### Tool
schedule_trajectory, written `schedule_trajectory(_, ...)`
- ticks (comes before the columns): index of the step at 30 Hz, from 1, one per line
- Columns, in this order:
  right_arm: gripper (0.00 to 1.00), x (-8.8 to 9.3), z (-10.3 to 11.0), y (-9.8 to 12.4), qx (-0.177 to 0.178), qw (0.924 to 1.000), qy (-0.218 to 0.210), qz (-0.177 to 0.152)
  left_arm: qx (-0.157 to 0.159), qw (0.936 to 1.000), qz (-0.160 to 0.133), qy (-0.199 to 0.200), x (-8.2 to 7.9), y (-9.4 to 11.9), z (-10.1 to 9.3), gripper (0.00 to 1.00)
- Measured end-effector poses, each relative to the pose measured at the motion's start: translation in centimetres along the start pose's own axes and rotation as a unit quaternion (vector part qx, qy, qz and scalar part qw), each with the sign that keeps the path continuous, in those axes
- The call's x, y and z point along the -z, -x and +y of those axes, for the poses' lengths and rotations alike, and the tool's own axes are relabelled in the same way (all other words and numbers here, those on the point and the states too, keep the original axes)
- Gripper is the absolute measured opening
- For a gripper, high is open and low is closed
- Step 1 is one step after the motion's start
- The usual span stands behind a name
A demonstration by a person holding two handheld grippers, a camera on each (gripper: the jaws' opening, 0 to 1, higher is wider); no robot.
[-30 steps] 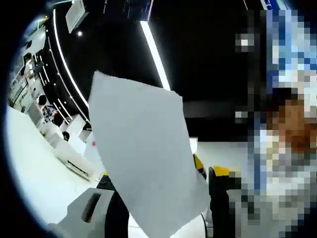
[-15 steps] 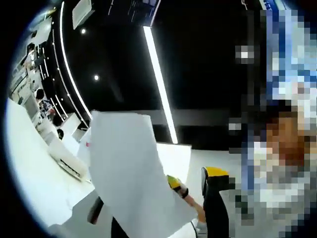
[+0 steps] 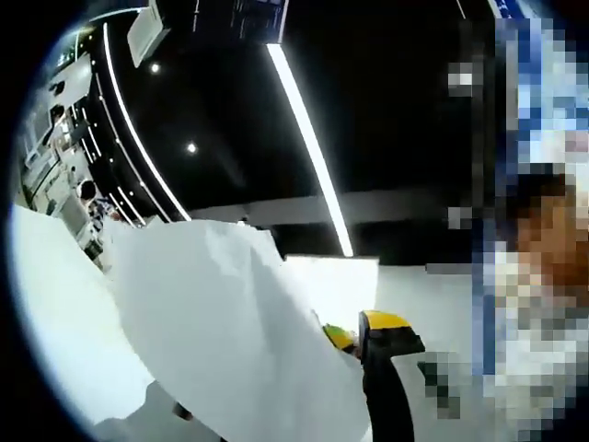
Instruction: Organize the stack of printing papers by aligning and flattening the scattered papers on the table
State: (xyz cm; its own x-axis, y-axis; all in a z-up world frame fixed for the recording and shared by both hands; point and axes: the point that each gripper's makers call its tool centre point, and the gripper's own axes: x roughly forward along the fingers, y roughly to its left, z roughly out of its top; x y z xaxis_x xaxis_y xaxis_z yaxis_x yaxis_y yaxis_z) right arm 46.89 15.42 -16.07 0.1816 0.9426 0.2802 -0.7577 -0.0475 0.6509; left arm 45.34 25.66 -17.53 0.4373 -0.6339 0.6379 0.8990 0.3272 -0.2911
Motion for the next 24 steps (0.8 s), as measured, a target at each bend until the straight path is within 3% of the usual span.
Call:
schedule_trajectory(1,0.00,0.0,0.1,0.0,-0.001,1.0000,0.000,-0.001,-0.004,0.9999,0.014,0.008,0.7,0.0,0.1,0.41)
schedule_trajectory(4,0.00,-0.6,0.4,0.1,-0.015,0.9996,-0.009,-0.022,-0.014,0.9994,0.019,0.025,1.5,-0.1,0.3,0.40)
schedule_trajectory(8,0.00,-0.6,0.7,0.1,-0.023,0.9993,-0.008,-0.028,-0.013,0.9960,-0.006,0.088,1.0,-0.2,0.7,0.28)
schedule_trajectory(11,0.00,0.2,0.9,0.1,-0.025,0.9995,-0.009,-0.019,-0.004,0.9937,-0.024,0.109,0.2,-0.3,0.5,0.23)
schedule_trajectory(14,0.00,0.7,0.6,0.0,-0.022,0.9997,-0.007,-0.007,-0.004,0.9940,-0.005,0.109,0.5,-0.4,0.3,0.15)
schedule_trajectory(20,0.00,0.9,0.6,0.0,-0.022,0.9997,-0.009,-0.005,-0.002,0.9945,0.002,0.105,0.7,-0.4,-0.1,0.07)
schedule_trajectory(24,0.00,0.9,0.6,0.2,-0.020,0.9997,-0.010,-0.007,-0.009,0.9944,0.000,0.106,0.7,-0.3,0.4,0.10)
